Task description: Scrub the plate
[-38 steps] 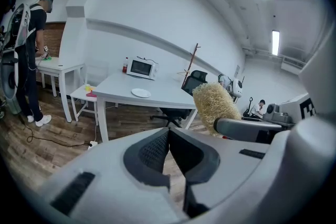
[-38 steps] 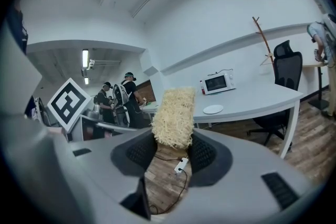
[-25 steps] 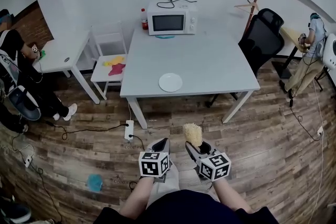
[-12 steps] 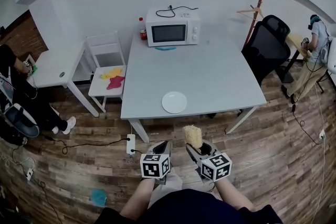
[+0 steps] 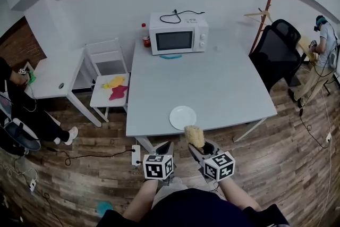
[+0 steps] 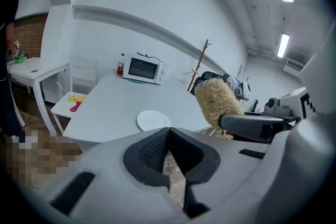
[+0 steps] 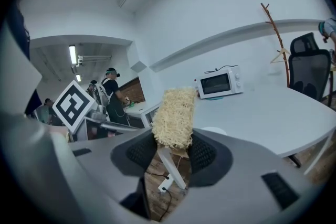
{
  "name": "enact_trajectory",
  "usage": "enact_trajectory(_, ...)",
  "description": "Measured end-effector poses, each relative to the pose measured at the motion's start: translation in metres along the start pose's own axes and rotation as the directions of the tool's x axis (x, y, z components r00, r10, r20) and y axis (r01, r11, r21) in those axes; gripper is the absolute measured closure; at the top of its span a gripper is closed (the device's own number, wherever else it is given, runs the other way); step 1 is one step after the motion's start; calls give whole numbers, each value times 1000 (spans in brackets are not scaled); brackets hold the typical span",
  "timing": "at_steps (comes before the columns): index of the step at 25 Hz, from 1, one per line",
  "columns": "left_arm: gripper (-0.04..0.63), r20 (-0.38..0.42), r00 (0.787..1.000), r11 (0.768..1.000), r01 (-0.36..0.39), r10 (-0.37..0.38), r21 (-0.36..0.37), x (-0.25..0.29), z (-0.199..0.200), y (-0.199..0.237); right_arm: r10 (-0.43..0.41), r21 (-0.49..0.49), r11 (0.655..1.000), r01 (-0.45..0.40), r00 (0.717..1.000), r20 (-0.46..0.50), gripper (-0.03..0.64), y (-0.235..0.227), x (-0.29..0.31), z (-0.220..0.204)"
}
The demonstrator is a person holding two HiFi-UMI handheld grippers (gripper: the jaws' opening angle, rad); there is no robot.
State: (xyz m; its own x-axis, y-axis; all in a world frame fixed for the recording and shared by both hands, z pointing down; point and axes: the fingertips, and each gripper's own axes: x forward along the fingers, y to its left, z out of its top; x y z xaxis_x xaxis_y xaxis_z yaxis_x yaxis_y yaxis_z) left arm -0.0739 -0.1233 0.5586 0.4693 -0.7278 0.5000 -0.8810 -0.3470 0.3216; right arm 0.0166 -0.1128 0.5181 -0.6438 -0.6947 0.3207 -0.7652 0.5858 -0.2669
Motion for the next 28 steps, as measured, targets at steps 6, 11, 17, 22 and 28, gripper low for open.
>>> enact_trajectory(6,576,-16,1000,1000,12,-12,11,23,12,21,-9,2,1000,9,1000,6,446,-11,30,10)
enact_trajectory(11,576,-21,1000,1000,17,-16,12,39,18,37,-28,17,999,28,1000,7,446,-23,48,12)
enact_trajectory(17,575,-41,999,1000,17,-16,12,57,21,54,-60,33,998,60,998,8,446,-39,67,18)
enact_trajectory(22,575,-53,999,1000,7,-6,9,70,21,63,-88,49,995,88,996,-2,446,-55,70,17)
enact_trajectory(28,575,-66,998,1000,-3,4,7,93,20,68,-104,57,993,105,994,-22,445,-84,80,13)
